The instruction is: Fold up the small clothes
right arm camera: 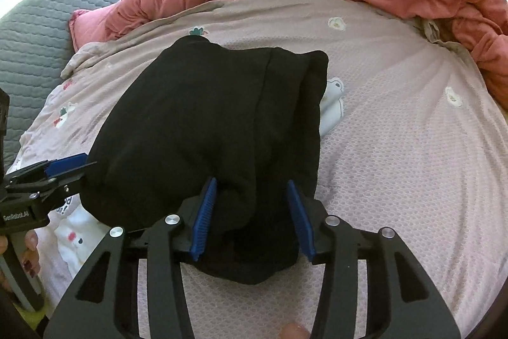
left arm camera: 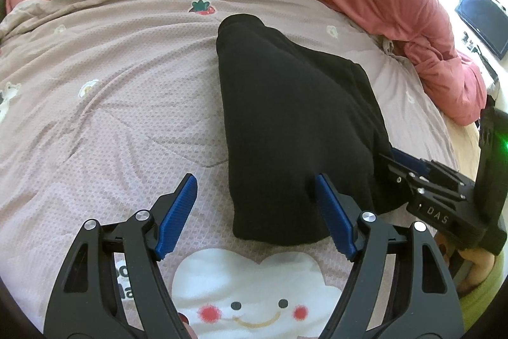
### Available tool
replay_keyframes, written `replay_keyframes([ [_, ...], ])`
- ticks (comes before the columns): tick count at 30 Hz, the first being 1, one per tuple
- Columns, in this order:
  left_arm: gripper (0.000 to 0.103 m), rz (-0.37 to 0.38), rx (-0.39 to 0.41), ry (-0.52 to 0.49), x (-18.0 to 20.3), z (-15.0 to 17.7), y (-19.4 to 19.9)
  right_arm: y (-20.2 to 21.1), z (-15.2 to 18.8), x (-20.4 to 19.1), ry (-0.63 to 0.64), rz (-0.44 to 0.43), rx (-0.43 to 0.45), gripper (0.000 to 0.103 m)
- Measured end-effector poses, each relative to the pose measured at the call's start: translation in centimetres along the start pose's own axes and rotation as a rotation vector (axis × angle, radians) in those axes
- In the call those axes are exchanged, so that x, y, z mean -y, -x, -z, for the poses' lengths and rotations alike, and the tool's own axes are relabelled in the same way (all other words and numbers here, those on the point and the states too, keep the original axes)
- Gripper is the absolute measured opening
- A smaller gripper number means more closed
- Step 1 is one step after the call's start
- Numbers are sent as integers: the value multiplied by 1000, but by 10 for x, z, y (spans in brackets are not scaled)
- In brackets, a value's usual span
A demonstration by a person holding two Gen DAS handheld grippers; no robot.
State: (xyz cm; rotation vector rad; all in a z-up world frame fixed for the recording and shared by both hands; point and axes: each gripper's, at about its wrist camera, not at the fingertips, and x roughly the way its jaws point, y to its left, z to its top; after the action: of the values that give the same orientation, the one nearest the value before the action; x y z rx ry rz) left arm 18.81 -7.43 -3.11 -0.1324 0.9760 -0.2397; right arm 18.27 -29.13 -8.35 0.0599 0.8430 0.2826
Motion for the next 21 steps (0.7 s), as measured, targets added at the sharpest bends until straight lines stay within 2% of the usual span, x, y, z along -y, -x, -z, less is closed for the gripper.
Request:
replay_keyframes([
  [4,69,-4,-7,-5,-1,3,3,5,-1,0,-30,10,10,51],
  [8,69,1,3,-3,-3,4,11,14,1,-1,-36,41,25,70],
  [11,70,10,16,-2,-4,4,19,25,3,0,-49,46,41,72],
  [16,81,29,48,4,-9,5,35,54,5,-4,-70,57,123,90],
  [17,81,32,57,4,-11,6,40,60,5,-6,-70,62,140,93],
  [18,91,32,63,4,-12,6,43,68,5,-8,-71,70,168,93],
  [19,94,26,71,7,-14,7,47,75,6,-10,-71,73,187,93],
  [21,93,18,92,15,-20,8,56,88,7,-14,-71,73,222,96],
])
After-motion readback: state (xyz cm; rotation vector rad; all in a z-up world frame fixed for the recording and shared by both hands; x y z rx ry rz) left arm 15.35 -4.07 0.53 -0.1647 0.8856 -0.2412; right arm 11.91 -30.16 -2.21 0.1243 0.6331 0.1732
